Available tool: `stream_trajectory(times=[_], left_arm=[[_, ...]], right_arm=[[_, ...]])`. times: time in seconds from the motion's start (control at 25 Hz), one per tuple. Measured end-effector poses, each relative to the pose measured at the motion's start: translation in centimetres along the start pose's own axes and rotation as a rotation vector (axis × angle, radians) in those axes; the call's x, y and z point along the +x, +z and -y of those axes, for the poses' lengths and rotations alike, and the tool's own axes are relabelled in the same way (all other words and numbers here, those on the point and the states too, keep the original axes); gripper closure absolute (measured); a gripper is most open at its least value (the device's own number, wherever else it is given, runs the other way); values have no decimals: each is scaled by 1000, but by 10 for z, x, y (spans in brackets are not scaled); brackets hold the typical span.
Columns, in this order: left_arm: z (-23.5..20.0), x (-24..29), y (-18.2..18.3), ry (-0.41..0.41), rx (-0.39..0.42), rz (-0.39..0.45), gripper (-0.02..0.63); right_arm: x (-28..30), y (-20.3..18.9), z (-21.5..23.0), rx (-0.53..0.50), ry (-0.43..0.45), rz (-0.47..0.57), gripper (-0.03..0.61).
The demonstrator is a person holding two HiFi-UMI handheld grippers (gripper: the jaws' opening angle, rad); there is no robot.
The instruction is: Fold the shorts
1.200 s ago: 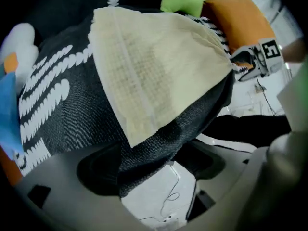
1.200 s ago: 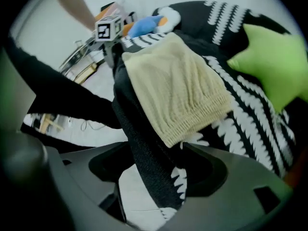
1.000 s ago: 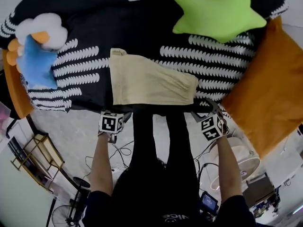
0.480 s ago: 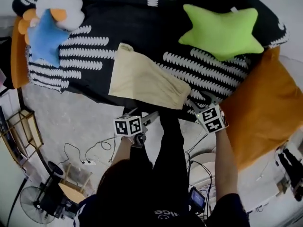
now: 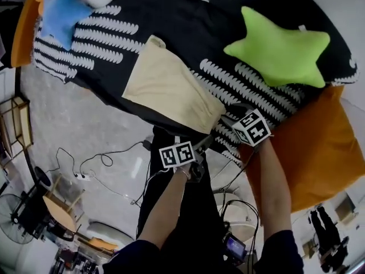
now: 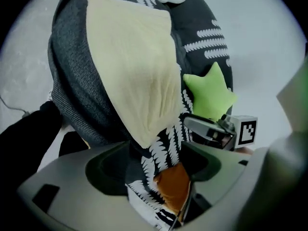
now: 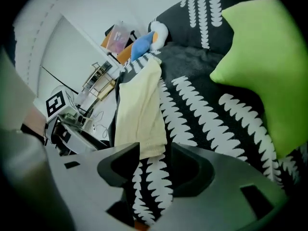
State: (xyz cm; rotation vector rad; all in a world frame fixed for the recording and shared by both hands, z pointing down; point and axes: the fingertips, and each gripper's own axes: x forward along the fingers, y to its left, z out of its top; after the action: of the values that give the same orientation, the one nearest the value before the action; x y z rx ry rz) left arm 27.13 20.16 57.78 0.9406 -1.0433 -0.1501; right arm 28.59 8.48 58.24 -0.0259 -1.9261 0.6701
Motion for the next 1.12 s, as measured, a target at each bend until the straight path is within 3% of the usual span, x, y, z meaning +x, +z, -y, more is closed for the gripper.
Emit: stream_trajectory(times=[0.16,0.32,0.44,0.52,0.76,1.0,1.12], left_arm=[[-4,22,7,-46,-81,28,291],[-14,33,11,-55,-171,75,359],[-25,38,14,-37,-212,106,433],[-31,43,21,-33,-259,130,474],[-25,46,22,57,-300,138,507],[-11,26,17,-22,-317,101,552],[-7,14,12,-44,-376,86,552]], right_arm=[[21,-1,2,-18,65,-25,353],[32,-4,4,-58,83,-40,356],[34,-6,6,-45,86,-53,429],[33,-4,8,10,108,-55,496],[7,-7,2,169,156,-38,503],[2,-6,-6,256,173,-56,506],[-2,-3,-14,295,187,-60,505]])
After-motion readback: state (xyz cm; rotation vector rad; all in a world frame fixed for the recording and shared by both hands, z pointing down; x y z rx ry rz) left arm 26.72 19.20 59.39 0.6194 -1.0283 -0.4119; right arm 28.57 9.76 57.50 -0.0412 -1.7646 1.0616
